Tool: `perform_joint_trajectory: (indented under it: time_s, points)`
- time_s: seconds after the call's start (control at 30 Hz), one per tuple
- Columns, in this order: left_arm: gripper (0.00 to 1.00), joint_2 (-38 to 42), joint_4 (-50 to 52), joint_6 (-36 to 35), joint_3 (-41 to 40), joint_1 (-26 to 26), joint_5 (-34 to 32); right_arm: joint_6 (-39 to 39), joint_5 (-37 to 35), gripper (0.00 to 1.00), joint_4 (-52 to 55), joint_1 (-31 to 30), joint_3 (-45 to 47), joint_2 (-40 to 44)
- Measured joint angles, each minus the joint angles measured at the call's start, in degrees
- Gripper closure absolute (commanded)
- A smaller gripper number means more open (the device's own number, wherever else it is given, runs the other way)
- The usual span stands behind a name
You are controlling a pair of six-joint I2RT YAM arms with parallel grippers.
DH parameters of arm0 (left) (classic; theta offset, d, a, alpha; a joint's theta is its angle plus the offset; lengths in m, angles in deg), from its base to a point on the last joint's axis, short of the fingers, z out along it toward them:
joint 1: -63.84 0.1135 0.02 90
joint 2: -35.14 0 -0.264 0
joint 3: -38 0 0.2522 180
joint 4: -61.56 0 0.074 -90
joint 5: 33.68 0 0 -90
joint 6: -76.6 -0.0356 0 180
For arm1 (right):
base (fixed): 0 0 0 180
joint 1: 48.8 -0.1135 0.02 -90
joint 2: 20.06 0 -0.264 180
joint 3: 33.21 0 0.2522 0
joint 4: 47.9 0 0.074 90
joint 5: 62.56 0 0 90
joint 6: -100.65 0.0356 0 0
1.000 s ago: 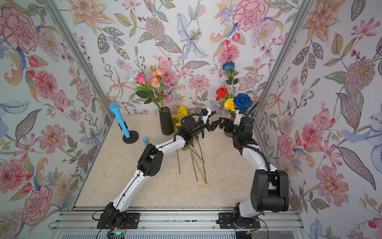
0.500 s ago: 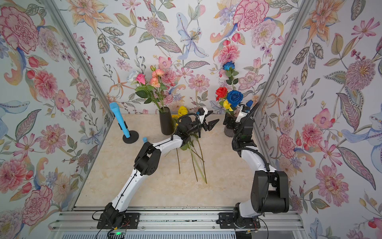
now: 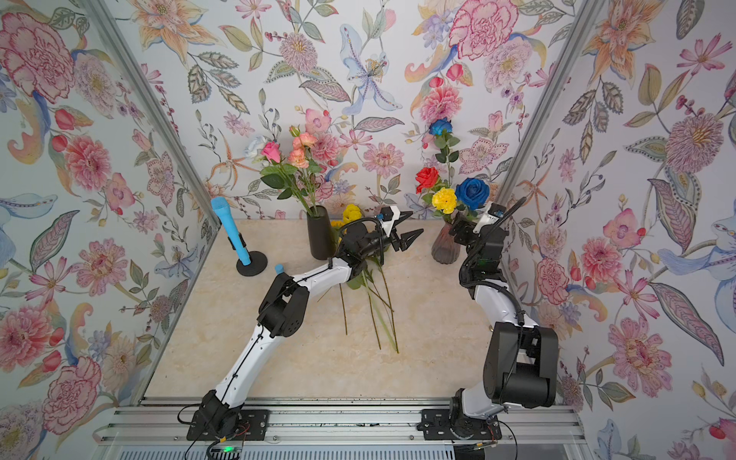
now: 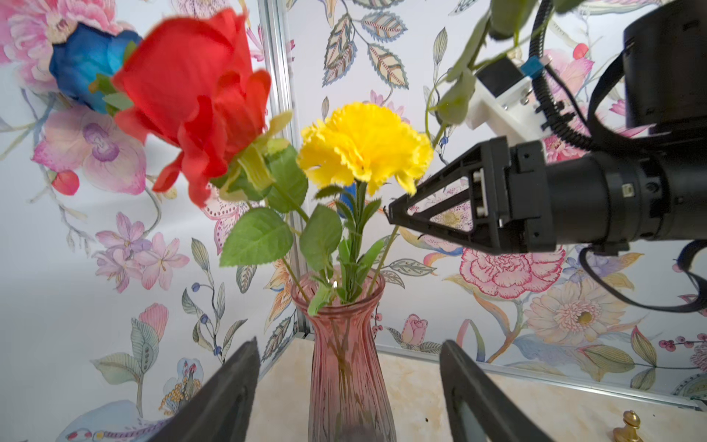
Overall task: Pick out yellow flowers from the vase
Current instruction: Adjust the flower in the vase.
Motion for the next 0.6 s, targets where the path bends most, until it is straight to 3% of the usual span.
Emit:
perform_joint_trajectory:
  time_s: [0.37,0.6]
  points:
    - [0.40,-5.4,-1.9,0.5,10.7,-1.1,1.4,2.4,0.1,0.13,0.0,1.6,-0.9,-0.4]
    - [0.38,-8.1,-1.8,0.6,11.8,-2.2,1.1,4.3,2.8,0.11,0.8,1.4,-0.7,0.7]
